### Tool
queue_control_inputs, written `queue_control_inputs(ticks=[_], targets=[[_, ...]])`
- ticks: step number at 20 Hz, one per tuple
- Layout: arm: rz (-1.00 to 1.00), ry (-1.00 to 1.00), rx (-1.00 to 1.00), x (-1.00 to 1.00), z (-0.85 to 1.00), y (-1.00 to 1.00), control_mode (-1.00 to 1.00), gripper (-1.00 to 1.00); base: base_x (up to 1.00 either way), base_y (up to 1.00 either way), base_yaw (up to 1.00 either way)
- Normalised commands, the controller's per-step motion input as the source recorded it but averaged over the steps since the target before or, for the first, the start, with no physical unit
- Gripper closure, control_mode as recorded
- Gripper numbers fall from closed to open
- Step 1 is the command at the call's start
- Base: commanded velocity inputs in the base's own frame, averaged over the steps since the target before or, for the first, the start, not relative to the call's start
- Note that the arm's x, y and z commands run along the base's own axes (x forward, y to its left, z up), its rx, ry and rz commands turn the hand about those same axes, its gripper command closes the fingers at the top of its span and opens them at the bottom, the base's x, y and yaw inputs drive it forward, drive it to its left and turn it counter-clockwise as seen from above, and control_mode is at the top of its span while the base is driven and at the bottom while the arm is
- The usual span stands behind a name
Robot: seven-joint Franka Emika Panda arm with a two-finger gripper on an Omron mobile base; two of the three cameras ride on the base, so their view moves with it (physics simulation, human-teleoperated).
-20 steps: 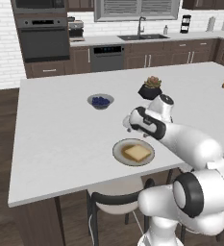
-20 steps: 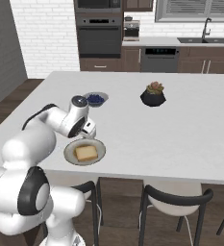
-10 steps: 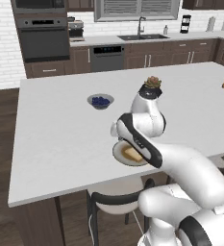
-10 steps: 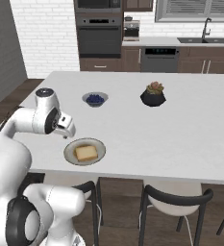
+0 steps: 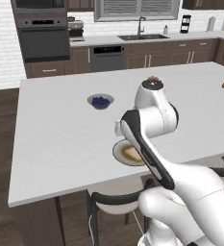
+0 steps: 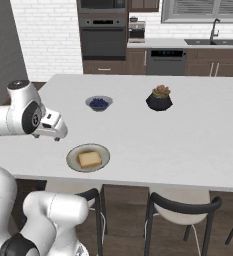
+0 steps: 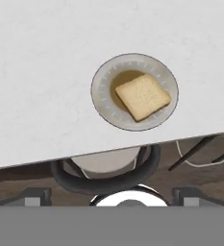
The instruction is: Start the toaster. Once the lever pops up, take the bread to the plate on the dining counter.
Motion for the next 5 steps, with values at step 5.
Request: queue_control_inputs(ticks=[5], targets=[[-0.01, 0.03, 0.00, -0.23, 0.80, -0.47, -1.00, -1.00, 0.00, 0.00, 0.00]])
